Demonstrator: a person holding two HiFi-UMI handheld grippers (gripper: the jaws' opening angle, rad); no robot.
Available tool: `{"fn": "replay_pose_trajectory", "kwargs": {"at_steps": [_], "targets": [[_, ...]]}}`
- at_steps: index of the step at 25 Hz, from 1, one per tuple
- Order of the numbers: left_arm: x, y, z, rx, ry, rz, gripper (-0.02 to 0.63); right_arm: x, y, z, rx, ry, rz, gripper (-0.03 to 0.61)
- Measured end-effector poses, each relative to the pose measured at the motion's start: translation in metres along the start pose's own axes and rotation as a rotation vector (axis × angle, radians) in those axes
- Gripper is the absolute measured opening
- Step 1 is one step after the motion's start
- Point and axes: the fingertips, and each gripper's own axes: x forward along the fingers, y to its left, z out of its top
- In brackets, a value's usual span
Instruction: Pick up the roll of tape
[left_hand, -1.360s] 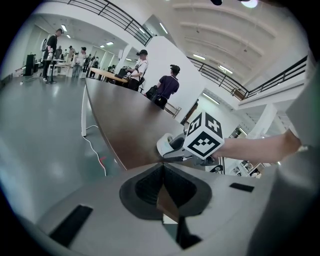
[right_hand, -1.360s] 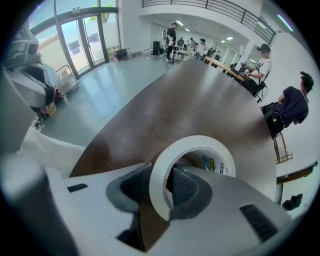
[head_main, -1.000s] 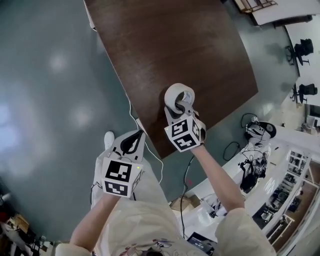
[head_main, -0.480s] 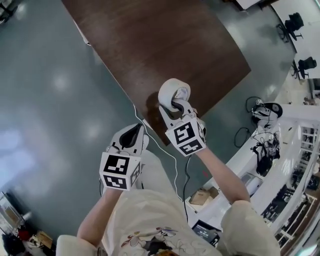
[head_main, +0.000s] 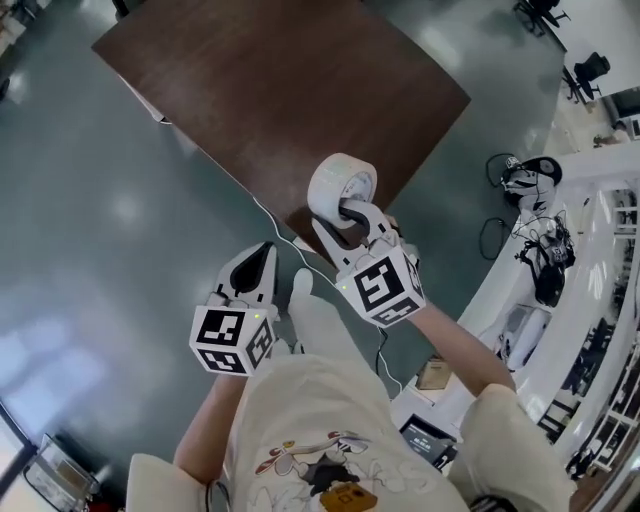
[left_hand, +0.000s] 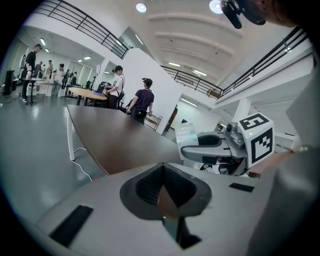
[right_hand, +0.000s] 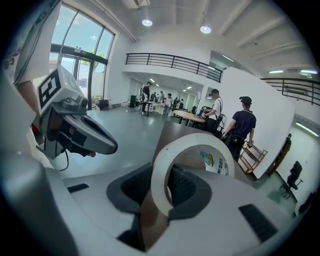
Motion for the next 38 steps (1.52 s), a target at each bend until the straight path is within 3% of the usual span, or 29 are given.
{"fn": "replay_pose_trajectory", "kwargs": {"at_steps": [10,17,22,33,38], "targets": [[-0.035,-0.023,0.028,0.062,-0.033,-0.073,0.006,-0.067,0.007,0.030,0.098,-0.092,-0.108,0.095],[-0.058,-0.046,0.059,0.021,-0.090,-0.117,0.006,-0.118,0.000,0.038,0.167,-0.188,-0.222,0.094],[-0.063,-0.060,0.080,0.050,-0.135,-0.142,0.006,-0.145,-0.005,0.034,0.208,-0.223,-0.287,0.094],[-0.047,-0.082,0.079,0.114,-0.103,-0.190,0.006,-0.167,-0.004,0.011,0.329,-0.226,-0.326,0.094],[-0.036,-0.082,0.084,0.133,-0.098,-0.203,0.006,-0.164,-0.015,0.010,0.337,-0.230,-0.339,0.094]]}}
